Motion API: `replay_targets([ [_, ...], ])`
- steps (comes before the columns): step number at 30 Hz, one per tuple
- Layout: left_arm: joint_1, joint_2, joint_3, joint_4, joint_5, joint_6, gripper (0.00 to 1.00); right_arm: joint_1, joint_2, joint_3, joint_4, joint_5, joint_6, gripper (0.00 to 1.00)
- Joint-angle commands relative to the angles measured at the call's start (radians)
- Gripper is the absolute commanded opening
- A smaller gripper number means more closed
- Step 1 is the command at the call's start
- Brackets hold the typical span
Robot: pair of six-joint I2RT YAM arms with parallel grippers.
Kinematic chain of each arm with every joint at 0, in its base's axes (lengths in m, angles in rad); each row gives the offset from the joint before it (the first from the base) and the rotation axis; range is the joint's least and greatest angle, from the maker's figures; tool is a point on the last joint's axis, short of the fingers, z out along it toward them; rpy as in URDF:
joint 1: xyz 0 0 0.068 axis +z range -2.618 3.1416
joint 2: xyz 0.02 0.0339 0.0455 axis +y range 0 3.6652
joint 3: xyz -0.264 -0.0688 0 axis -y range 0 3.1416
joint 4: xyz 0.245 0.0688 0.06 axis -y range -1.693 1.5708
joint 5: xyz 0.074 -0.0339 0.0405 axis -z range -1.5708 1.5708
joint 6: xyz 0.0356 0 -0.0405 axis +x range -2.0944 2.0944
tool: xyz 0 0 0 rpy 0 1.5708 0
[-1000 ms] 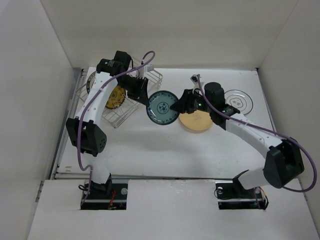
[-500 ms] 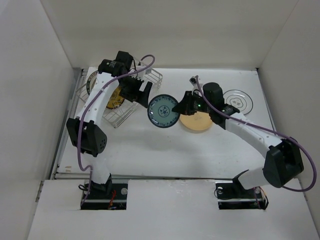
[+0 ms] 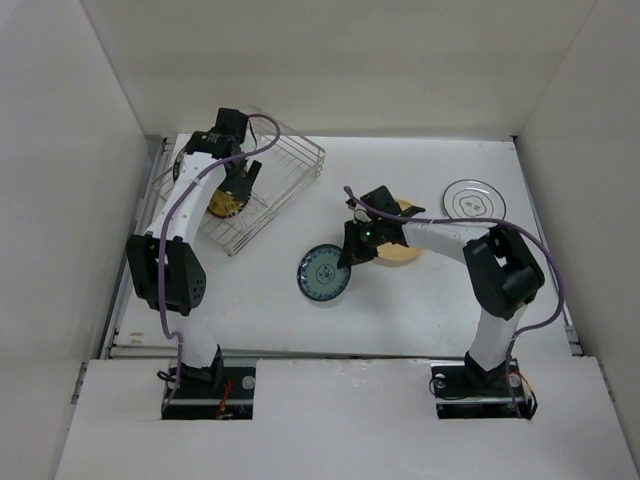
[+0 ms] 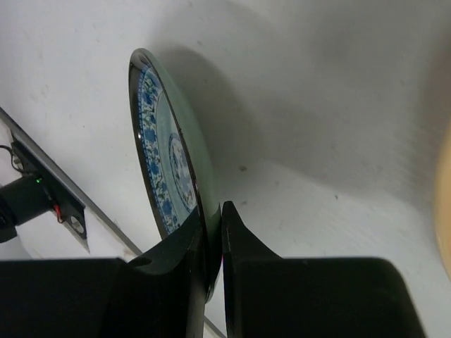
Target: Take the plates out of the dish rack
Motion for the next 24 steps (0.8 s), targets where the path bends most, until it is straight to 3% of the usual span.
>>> replay_targets([
  [1, 0.033, -0.02, -0.006, 0.084, -0.128, 0.056, 0.92, 0.021, 0.04, 0.105, -0.03, 0.027, -0.011, 0.04],
  [4, 0.071, 0.006, 0.019, 0.093, -0.137, 0.056, 0.92, 0.021, 0.063, 0.117, -0.03, 0.014, 0.009, 0.2],
  [6, 0.094, 0.015, 0.03, 0.093, -0.137, 0.056, 0.93, 0.021, 0.063, 0.117, -0.03, 0.023, 0.018, 0.49],
  [14, 0.107, 0.048, 0.03, 0.102, -0.039, 0.098, 0.89, 0.03, -0.002, 0.135, -0.125, 0.123, 0.018, 0.65],
  [20, 0.116, 0.118, 0.105, 0.073, 0.025, 0.097, 0.69, 0.03, -0.045, 0.146, -0.217, 0.201, 0.018, 0.71],
  [24, 0.116, 0.129, 0.125, 0.093, 0.05, 0.068, 0.68, 0.03, -0.096, 0.146, -0.227, 0.232, 0.018, 0.75],
])
